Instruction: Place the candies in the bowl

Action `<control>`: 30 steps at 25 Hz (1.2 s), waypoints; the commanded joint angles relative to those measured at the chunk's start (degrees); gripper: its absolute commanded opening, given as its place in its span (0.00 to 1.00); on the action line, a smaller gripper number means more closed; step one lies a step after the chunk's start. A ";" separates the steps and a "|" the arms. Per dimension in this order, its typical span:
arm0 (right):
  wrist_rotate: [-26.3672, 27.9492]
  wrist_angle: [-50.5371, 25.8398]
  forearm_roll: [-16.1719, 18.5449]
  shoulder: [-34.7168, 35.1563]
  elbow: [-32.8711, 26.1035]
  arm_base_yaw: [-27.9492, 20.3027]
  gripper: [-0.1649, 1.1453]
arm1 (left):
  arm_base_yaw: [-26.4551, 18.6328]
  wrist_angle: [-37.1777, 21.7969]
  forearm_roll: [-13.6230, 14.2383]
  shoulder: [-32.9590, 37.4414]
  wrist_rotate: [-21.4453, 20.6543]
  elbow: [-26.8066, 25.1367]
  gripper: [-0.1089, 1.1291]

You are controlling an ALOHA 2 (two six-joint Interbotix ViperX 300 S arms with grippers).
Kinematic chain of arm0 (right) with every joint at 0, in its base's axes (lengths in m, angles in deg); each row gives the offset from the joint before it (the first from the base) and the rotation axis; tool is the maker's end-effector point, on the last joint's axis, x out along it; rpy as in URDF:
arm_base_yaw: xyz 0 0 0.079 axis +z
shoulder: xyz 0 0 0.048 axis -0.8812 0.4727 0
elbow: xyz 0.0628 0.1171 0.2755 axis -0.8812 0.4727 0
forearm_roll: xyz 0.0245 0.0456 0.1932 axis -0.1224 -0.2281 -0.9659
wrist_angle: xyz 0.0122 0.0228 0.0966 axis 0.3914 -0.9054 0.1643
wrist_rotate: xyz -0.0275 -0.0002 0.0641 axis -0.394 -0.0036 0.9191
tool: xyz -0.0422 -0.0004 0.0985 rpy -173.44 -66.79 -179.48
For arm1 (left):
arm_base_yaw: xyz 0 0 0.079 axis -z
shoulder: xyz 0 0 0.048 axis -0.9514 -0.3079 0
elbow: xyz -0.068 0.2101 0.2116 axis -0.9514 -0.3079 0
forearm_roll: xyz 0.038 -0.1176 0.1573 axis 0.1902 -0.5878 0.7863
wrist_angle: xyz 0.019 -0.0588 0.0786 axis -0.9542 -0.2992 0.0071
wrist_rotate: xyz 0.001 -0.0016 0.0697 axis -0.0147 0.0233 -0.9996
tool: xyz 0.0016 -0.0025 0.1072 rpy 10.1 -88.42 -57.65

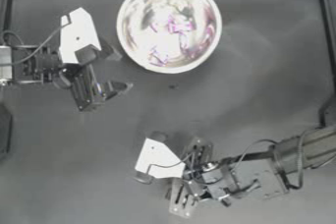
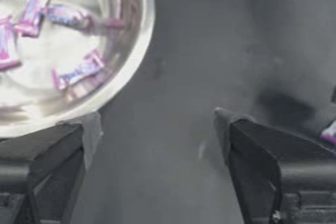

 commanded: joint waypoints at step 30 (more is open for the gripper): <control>-0.70 1.93 0.18 2.20 -1.93 -2.20 0.45 | 0.09 0.35 -1.32 1.67 0.09 -0.44 0.88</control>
